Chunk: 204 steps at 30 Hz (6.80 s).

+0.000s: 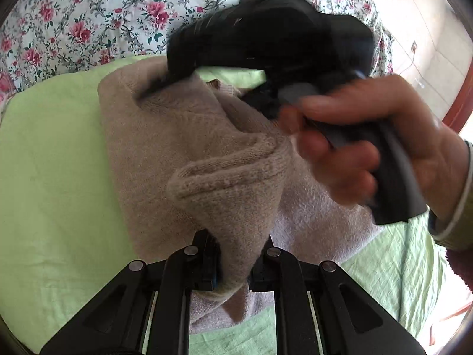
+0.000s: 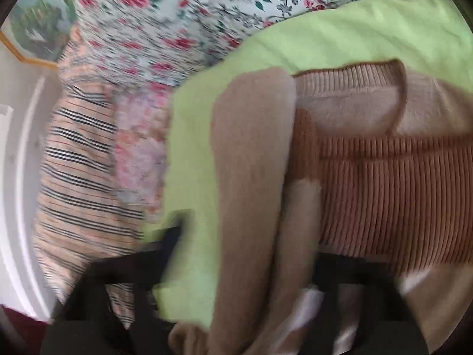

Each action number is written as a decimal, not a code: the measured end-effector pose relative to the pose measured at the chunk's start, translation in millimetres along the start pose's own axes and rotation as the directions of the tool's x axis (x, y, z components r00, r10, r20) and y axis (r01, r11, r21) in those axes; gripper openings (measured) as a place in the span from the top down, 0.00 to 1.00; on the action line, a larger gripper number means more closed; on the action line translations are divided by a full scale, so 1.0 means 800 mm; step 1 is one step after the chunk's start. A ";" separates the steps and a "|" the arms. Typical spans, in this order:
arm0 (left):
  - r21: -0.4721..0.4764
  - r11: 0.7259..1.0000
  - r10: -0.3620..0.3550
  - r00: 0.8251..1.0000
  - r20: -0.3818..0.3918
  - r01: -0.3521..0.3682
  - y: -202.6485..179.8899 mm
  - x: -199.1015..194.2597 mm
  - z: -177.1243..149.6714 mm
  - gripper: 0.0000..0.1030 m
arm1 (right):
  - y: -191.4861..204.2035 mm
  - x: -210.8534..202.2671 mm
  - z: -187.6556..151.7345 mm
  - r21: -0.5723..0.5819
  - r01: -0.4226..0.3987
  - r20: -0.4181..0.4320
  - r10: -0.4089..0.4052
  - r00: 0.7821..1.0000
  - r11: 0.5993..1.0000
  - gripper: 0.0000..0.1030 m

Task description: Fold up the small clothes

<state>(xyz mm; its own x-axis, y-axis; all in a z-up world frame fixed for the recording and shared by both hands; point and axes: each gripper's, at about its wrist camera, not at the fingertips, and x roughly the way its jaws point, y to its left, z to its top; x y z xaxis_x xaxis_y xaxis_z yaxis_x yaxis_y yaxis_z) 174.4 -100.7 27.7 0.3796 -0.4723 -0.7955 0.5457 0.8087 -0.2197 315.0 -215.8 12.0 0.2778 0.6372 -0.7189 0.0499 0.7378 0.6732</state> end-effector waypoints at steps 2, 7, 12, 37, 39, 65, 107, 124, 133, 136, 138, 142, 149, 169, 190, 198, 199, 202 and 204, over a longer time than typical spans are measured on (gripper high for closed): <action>-0.002 1.000 -0.010 1.000 -0.001 0.010 -0.001 -0.002 0.005 0.89 | -0.002 -0.018 -0.001 0.002 -0.013 0.055 0.013 0.998 1.000 0.84; 0.048 0.995 -0.092 0.996 0.022 0.091 -0.032 -0.018 0.021 0.88 | -0.011 -0.101 -0.030 -0.078 0.020 0.189 -0.005 0.982 0.997 0.84; 0.120 0.982 -0.148 0.989 -0.011 0.148 -0.100 0.013 0.027 0.88 | -0.052 -0.156 -0.055 -0.081 0.102 0.245 -0.079 0.966 0.991 0.84; 0.062 0.971 -0.216 0.962 -0.165 0.229 -0.088 0.043 0.022 0.47 | -0.151 -0.219 -0.125 0.098 0.374 0.327 -0.385 0.863 0.922 0.52; 0.037 0.977 -0.203 0.969 -0.143 0.210 -0.066 0.029 0.022 0.40 | -0.152 -0.225 -0.133 0.124 0.337 0.337 -0.358 0.871 0.934 0.33; -0.263 0.941 -0.261 0.950 -0.168 0.212 0.049 0.128 0.086 0.57 | -0.173 -0.164 -0.131 0.236 0.105 0.271 -0.169 0.948 0.966 0.67; -0.462 0.882 0.067 0.995 -0.069 -0.091 0.300 -0.113 -0.044 0.31 | 0.071 0.033 -0.081 -0.095 0.233 0.138 -0.219 0.966 0.968 0.92; -0.320 0.929 0.152 0.979 -0.137 -0.188 0.248 -0.121 -0.040 0.37 | 0.051 -0.014 -0.102 -0.002 0.288 0.199 -0.282 0.939 0.957 0.86; -0.238 0.953 0.157 0.978 -0.139 -0.187 0.194 -0.206 -0.153 0.37 | 0.075 -0.063 -0.229 -0.074 0.163 0.198 -0.145 0.969 0.984 0.59; -0.211 0.958 0.162 0.975 -0.151 -0.192 0.173 -0.215 -0.195 0.37 | 0.069 -0.059 -0.262 -0.072 0.177 0.158 -0.164 0.974 0.982 0.58; -0.202 0.960 0.162 0.973 -0.164 -0.194 0.165 -0.213 -0.213 0.37 | 0.060 -0.053 -0.277 -0.051 0.181 0.130 -0.173 0.976 0.982 0.58; -0.162 0.959 0.203 0.964 -0.170 -0.231 0.154 -0.203 -0.231 0.37 | 0.055 -0.041 -0.289 -0.066 0.191 0.100 -0.184 0.978 0.979 0.59; -0.175 0.952 0.223 0.961 -0.162 -0.250 0.155 -0.182 -0.224 0.57 | 0.065 -0.027 -0.294 -0.105 0.155 0.095 -0.145 0.985 0.982 0.64; -0.294 0.925 0.178 0.959 -0.218 -0.239 0.153 -0.173 -0.227 0.93 | 0.030 -0.018 -0.296 -0.172 0.363 0.044 -0.361 0.932 0.916 0.93; -0.316 0.944 0.044 0.986 -0.159 -0.094 0.165 -0.237 -0.219 0.91 | 0.026 -0.031 -0.291 -0.123 0.382 0.034 -0.381 0.924 0.916 0.76; -0.311 0.949 0.026 0.997 -0.079 -0.050 0.183 -0.250 -0.160 0.86 | 0.071 -0.077 -0.269 -0.131 0.369 0.172 -0.346 0.923 0.920 0.76; -0.309 0.950 0.024 0.997 -0.073 -0.045 0.183 -0.246 -0.151 0.86 | 0.081 -0.076 -0.263 -0.140 0.357 0.183 -0.330 0.926 0.924 0.76; -0.306 0.952 0.012 0.998 -0.055 -0.028 0.182 -0.232 -0.129 0.85 | 0.108 -0.059 -0.244 -0.178 0.323 0.190 -0.290 0.938 0.929 0.76; -0.299 0.954 0.011 0.998 -0.055 -0.027 0.181 -0.219 -0.116 0.84 | 0.122 -0.040 -0.234 -0.212 0.329 0.181 -0.294 0.939 0.920 0.76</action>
<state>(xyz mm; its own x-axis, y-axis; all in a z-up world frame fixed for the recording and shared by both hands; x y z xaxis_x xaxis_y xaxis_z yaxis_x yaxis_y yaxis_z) 117.7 131.3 83.2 0.3438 -0.4437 -0.8276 0.2870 0.8888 -0.3573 131.1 -122.5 68.1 0.4194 0.3408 -0.8414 -0.0663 0.9359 0.3461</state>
